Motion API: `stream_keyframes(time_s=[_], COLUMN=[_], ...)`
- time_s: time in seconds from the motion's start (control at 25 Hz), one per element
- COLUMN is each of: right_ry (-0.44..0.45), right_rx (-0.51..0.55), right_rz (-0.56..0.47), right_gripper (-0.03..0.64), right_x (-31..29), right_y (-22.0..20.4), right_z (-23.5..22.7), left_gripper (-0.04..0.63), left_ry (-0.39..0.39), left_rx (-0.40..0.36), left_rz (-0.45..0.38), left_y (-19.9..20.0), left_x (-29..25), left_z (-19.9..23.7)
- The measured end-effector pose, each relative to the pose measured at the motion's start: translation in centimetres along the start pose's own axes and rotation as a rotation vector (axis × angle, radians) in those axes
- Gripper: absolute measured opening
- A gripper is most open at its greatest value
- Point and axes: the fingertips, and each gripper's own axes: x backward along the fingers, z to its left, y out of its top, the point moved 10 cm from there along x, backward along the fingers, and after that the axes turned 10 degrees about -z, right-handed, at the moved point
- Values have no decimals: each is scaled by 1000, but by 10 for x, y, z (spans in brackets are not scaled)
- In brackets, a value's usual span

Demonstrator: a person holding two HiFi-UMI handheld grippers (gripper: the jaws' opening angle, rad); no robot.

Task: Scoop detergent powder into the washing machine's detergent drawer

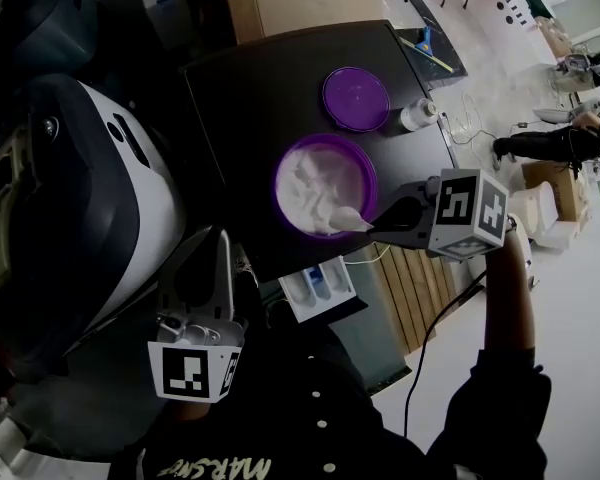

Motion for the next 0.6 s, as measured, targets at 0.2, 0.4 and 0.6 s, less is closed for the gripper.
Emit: stream_keyframes(time_s=[0.2, 0.4, 0.6], right_ry=[-58, -110, -147], right_rx=[-120, -255, -397], right_rz=[-202, -466, -706], right_gripper=[32, 32, 32], right_x=[2, 0, -8], right_y=[-25, -42, -56], right_z=[7, 19, 33], left_gripper=[14, 14, 14], left_ry=[-22, -46, -63], left_rx=[-12, -34, -53], left_rz=[-7, -17, -31], left_y=[7, 14, 22], left_x=[-2, -5, -7], left_z=[-8, -17, -25])
